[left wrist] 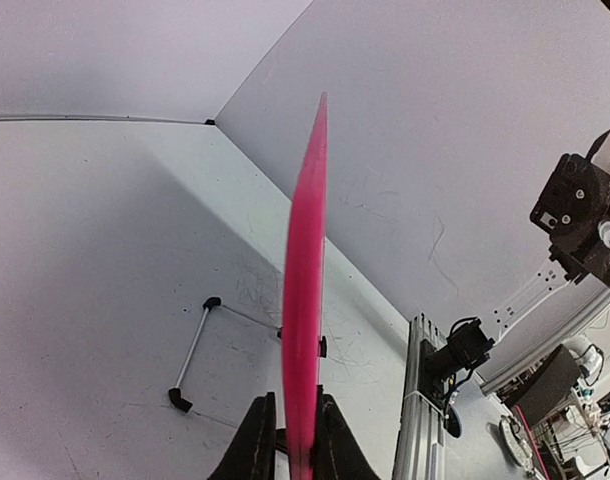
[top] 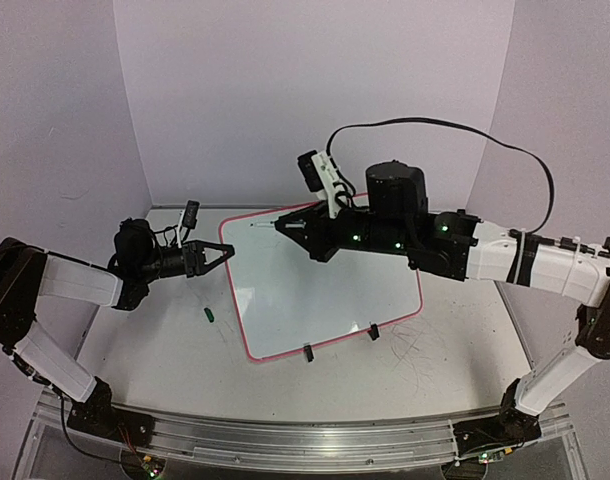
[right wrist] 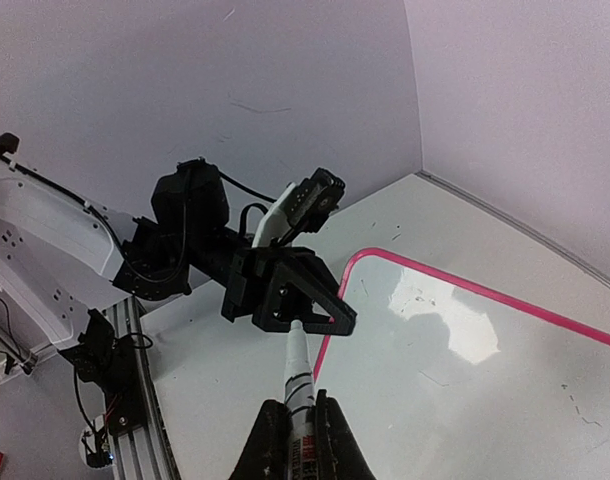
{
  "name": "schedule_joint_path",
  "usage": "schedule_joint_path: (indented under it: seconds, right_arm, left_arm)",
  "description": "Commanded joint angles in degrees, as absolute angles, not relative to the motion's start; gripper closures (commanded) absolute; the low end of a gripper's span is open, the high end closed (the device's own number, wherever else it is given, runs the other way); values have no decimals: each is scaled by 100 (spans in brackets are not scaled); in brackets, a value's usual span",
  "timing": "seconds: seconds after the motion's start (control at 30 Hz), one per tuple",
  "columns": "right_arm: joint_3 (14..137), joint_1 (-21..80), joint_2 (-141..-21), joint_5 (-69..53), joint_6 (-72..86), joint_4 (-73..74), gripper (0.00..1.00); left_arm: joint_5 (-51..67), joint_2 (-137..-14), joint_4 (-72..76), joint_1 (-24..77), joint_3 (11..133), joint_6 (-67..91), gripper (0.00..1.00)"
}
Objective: Write a sentence on the whiteboard
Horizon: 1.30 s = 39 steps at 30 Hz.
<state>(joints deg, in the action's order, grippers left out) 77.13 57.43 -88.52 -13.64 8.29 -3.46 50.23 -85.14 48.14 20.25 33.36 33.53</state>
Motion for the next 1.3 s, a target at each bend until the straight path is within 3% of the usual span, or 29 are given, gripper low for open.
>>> schedule_joint_path:
  seconds: [0.0,0.23,1.27]
  right_arm:
    - [7972,5908,-9040,-1021,598,-166,100]
    - [7820,5947,-8976,-857,641,-122,100]
    - [7870,6285,-9094,382,289,159,100]
  left_arm:
    - [5059,-8417,4795,2072,3426,2913,92]
    - [4984,-8247,4784,2251,3303,2609,100]
    - [5033,-8174,4674,2268,3173,2514,100]
